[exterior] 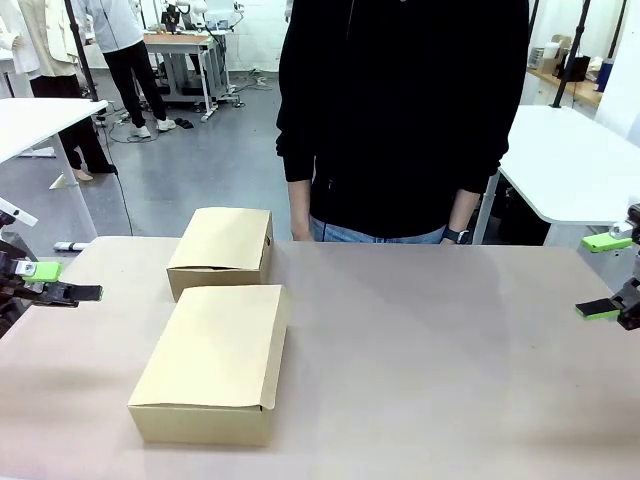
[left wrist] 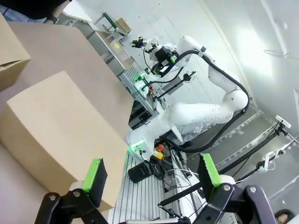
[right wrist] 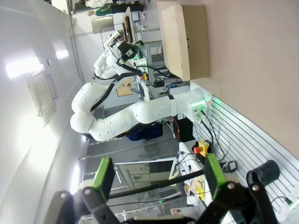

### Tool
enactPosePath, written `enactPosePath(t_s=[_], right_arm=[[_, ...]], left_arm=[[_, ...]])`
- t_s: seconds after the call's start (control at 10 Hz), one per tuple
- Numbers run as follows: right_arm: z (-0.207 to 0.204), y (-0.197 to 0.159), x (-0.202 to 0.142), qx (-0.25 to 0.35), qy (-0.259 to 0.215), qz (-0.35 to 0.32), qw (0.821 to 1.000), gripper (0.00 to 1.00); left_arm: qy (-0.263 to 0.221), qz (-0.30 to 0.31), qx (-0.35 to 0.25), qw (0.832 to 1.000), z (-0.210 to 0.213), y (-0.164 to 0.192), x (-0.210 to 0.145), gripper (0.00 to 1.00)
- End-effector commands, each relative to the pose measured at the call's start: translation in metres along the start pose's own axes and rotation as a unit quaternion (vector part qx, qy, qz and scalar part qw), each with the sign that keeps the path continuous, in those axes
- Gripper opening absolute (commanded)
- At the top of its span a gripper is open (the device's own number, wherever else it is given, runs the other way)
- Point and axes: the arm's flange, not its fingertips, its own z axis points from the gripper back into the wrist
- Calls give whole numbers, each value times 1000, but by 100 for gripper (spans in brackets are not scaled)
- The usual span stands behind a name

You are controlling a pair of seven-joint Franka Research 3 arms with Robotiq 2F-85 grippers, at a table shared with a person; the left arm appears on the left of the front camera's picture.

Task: Place items inside the box.
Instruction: Close the lid of the Mailer Box closest to the robot.

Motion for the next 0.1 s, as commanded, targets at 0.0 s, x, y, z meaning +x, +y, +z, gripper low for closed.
enactPosePath(t_s=[0.0], right_arm=[[1,4,-1,10,0,-5,1000,100]], left_arm=[[-4,-2,-2,1000,3,-2,-1,100]])
